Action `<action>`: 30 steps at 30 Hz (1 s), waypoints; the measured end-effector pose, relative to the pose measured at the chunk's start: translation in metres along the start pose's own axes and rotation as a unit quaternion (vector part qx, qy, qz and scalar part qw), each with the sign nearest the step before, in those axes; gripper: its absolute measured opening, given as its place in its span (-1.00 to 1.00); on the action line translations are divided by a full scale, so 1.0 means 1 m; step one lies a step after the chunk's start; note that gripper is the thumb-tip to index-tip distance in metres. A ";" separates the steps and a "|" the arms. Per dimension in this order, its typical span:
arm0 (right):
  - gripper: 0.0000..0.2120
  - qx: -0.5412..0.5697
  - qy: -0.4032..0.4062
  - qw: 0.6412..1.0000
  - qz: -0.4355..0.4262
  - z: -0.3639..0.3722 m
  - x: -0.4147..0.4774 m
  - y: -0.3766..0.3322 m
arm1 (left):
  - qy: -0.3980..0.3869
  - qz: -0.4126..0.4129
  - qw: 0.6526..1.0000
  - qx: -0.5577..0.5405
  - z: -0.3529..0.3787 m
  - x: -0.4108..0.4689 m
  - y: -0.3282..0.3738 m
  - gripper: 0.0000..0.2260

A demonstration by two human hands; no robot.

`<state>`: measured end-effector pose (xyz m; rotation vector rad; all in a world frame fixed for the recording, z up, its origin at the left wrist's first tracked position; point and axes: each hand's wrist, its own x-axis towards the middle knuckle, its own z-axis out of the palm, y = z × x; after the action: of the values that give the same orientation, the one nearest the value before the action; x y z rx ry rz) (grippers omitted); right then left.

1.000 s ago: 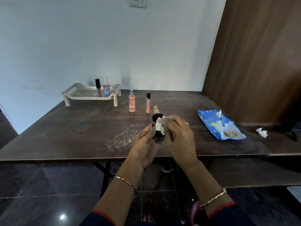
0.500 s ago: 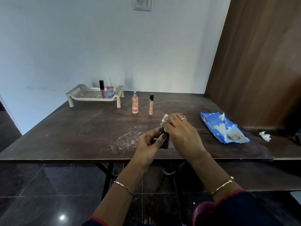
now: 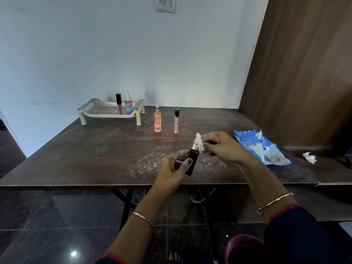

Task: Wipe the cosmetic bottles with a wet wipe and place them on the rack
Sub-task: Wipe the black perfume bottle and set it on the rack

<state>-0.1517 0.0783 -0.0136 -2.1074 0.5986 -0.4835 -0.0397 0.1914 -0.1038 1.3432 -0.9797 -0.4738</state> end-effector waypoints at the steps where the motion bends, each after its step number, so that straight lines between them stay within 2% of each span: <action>1: -0.84 0.054 0.019 0.998 -0.003 0.004 -0.001 0.003 | 0.005 -0.002 1.000 -0.025 -0.001 0.001 0.002 -0.81; 3: -0.87 0.086 0.091 0.992 -0.031 0.017 -0.006 0.010 | 0.006 -0.004 0.999 -0.047 -0.002 0.002 0.004 -0.80; 5: -0.86 0.064 0.156 0.985 -0.043 0.028 -0.010 0.018 | 0.008 -0.006 0.998 -0.064 0.000 0.000 0.003 -0.79; 9: -0.94 -0.061 0.188 0.979 -0.044 0.051 -0.021 0.022 | 0.044 -0.010 0.989 -0.142 0.001 0.001 0.004 -0.80; 13: -0.94 -0.108 0.289 0.946 -0.097 0.077 -0.035 0.019 | 0.055 -0.007 0.983 -0.174 -0.002 0.010 0.013 -0.83; 15: -0.92 -0.122 0.310 0.936 -0.117 0.084 -0.038 0.019 | 0.057 -0.013 0.977 -0.205 -0.003 0.011 0.016 -0.85; 21: -0.90 -0.028 0.314 0.946 -0.079 0.076 -0.008 0.003 | 0.032 -0.021 0.975 -0.218 -0.012 0.003 0.017 -0.80; 24: -0.88 -0.017 0.310 0.947 -0.087 0.087 0.005 -0.008 | 0.052 -0.025 0.975 -0.214 -0.026 0.004 0.019 -0.80; 28: -0.90 -0.062 0.228 0.963 -0.130 0.116 0.009 -0.009 | 0.129 -0.035 0.969 -0.208 -0.064 0.017 0.024 -0.85; 30: -0.88 -0.104 0.181 0.969 -0.134 0.126 0.021 -0.007 | 0.142 -0.033 0.974 -0.174 -0.087 0.025 0.025 -0.86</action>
<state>-0.0651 0.1503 -0.0744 -2.3317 0.5914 -1.0118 0.0383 0.2284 -0.0662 1.0920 -0.5858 -0.4650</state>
